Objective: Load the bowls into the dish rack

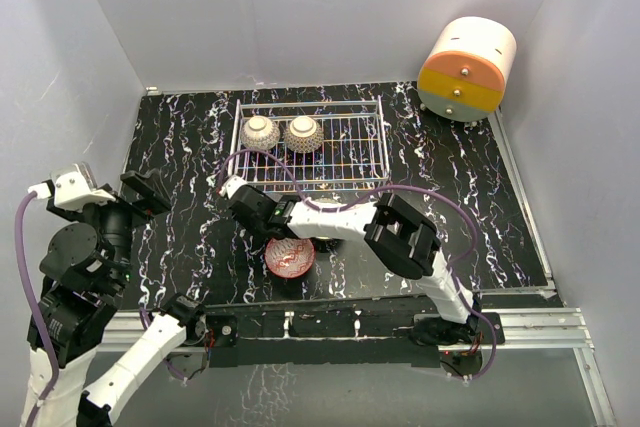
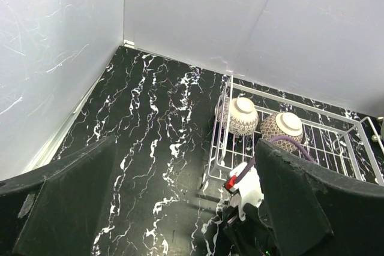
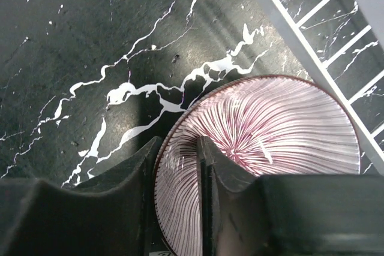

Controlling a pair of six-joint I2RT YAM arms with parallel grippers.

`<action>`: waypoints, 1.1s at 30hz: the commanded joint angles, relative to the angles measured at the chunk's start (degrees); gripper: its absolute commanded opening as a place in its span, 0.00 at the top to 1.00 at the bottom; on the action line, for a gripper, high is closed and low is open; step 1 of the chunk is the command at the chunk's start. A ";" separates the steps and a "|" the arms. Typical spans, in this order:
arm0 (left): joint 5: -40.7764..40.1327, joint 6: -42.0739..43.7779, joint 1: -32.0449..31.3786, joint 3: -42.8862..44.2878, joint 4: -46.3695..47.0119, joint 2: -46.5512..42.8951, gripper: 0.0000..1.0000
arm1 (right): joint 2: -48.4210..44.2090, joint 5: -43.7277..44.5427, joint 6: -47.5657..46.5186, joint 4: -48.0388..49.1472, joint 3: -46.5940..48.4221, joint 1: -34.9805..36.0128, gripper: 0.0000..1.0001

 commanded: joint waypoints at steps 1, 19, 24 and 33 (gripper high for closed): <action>-1.22 0.95 -0.18 -0.25 0.62 -0.30 0.03 | 1.51 6.12 0.02 -2.58 3.97 0.15 0.73; -0.31 -0.23 -0.22 -0.25 0.77 0.40 0.03 | -16.97 -21.06 8.31 10.44 -6.24 -3.55 0.92; -0.21 -0.50 -0.23 -0.25 0.68 0.21 0.03 | -24.79 -32.00 16.91 25.53 -15.67 -9.50 0.92; -0.01 -0.28 -0.21 -0.02 0.68 0.58 0.03 | -31.68 -51.38 34.64 49.29 -21.20 -21.83 0.92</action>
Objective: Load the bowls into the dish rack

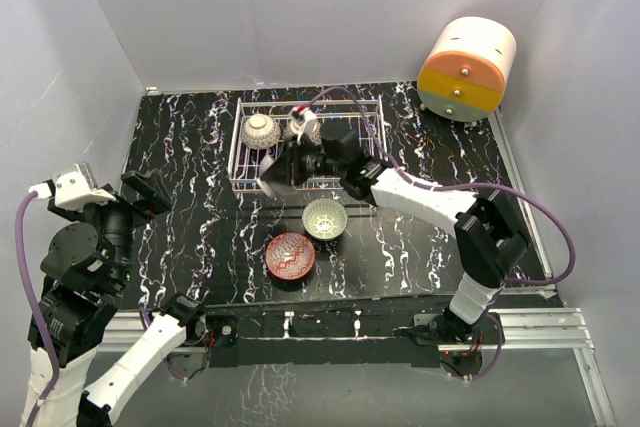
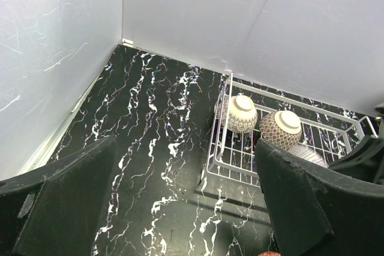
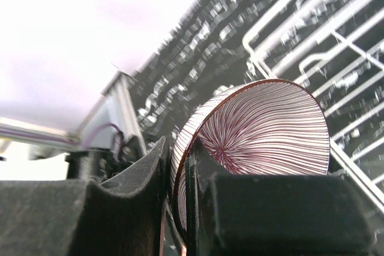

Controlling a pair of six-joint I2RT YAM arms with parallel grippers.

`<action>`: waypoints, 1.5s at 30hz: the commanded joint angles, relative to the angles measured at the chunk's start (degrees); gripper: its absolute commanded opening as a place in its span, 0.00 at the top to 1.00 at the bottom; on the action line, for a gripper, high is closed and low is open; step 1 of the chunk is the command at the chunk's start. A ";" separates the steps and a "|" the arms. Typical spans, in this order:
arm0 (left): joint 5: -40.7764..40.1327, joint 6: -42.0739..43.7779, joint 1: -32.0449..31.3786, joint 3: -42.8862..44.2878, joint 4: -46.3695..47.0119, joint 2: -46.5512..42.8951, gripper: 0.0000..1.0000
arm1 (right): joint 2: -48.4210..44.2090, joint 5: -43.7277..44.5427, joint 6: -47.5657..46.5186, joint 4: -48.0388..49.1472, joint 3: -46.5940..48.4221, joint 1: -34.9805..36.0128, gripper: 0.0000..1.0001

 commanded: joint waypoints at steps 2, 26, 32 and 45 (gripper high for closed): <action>-0.10 0.02 -0.17 0.25 0.60 0.46 0.03 | -4.99 -12.05 13.55 22.41 1.16 -6.63 0.92; 0.44 -0.61 -0.19 2.50 -0.70 0.93 0.03 | 21.15 -12.43 38.70 46.69 12.45 -15.09 0.92; 0.63 -0.96 -0.23 2.30 -0.97 0.21 0.03 | 28.35 -8.79 46.82 53.83 13.69 -13.45 0.92; -0.57 -0.59 -0.20 2.57 -1.83 -1.01 0.03 | 35.83 -3.88 48.02 47.70 21.90 -9.48 0.92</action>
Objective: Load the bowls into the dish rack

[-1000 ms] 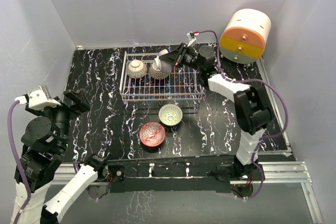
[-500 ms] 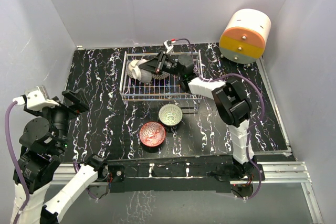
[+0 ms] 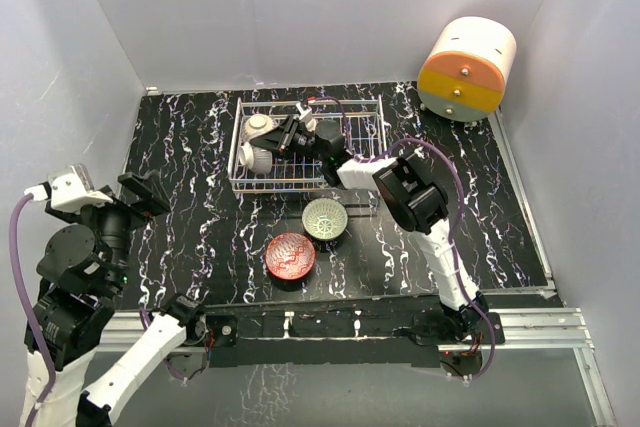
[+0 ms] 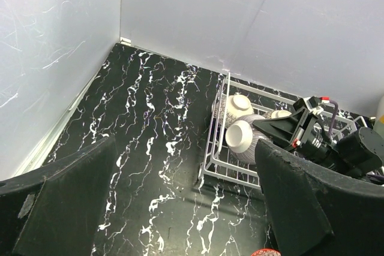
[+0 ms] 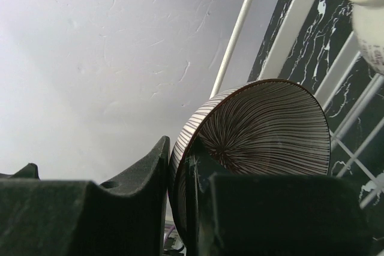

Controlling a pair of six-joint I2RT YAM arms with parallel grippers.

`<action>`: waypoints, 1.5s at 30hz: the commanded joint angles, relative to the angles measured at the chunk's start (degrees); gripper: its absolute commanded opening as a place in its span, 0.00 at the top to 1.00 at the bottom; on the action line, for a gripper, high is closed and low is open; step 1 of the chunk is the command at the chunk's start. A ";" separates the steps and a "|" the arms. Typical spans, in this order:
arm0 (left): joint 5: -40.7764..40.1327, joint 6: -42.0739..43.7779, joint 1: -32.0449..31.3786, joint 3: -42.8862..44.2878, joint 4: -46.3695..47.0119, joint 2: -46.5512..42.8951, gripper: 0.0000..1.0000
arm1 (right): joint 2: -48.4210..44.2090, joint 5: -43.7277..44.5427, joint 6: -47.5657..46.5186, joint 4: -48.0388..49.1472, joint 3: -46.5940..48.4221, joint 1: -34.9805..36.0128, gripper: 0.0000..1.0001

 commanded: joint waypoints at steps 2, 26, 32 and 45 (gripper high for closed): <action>-1.24 0.42 -0.25 1.58 -0.74 -1.16 0.03 | -0.69 2.70 2.04 1.91 5.51 0.57 0.92; -1.92 0.94 -0.23 2.11 -1.21 -2.31 0.03 | 0.13 5.85 2.59 -10.15 4.54 0.25 0.91; -1.70 0.94 -0.21 2.02 -0.95 -2.02 0.03 | -0.86 6.32 2.98 -11.15 1.72 -0.49 0.88; -1.46 1.12 -0.26 2.03 -0.55 -1.42 0.03 | -3.43 7.20 3.85 -10.99 -4.07 -1.92 0.67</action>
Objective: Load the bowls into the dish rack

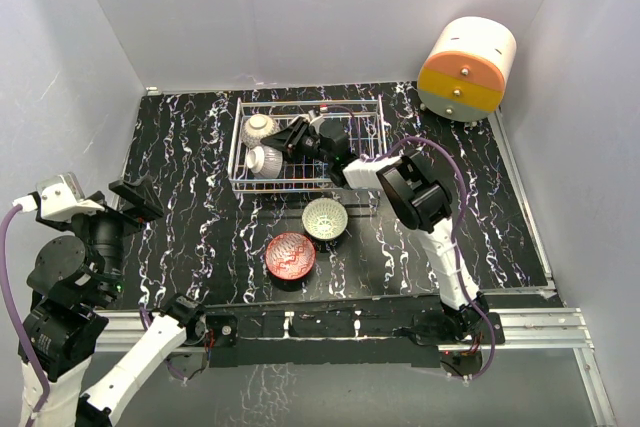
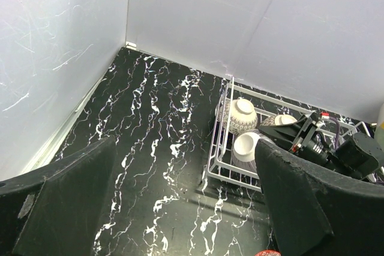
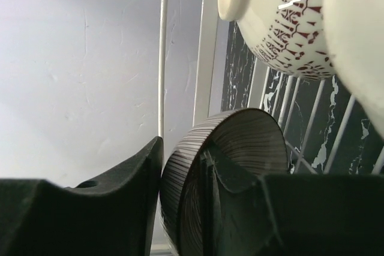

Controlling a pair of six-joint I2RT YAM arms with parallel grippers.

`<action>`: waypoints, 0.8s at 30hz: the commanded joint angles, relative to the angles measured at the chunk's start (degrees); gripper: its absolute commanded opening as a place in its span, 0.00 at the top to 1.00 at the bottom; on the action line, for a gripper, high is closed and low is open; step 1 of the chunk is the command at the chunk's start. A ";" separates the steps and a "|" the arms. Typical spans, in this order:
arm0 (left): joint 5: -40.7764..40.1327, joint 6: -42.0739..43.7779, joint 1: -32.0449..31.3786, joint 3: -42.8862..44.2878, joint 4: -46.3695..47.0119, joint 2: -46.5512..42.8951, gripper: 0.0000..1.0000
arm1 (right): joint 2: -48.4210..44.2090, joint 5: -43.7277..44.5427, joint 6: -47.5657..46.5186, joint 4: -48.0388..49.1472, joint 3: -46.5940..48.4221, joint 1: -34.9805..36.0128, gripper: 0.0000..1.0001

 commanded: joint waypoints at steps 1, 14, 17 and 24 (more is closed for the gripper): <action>-0.18 0.68 -0.25 1.38 0.84 0.78 0.03 | -3.32 1.53 -0.12 -2.73 -2.24 -0.80 0.65; 0.43 0.24 -0.20 1.08 1.28 1.17 0.03 | -7.34 5.56 -8.90 -15.74 -0.72 -1.15 0.47; 0.45 0.24 -0.20 0.99 1.35 1.10 0.03 | -7.94 6.85 -11.73 -19.18 0.51 -1.18 0.45; 0.51 0.11 -0.24 0.89 1.38 1.16 0.03 | -8.09 9.99 -19.23 -30.30 6.64 -1.04 0.41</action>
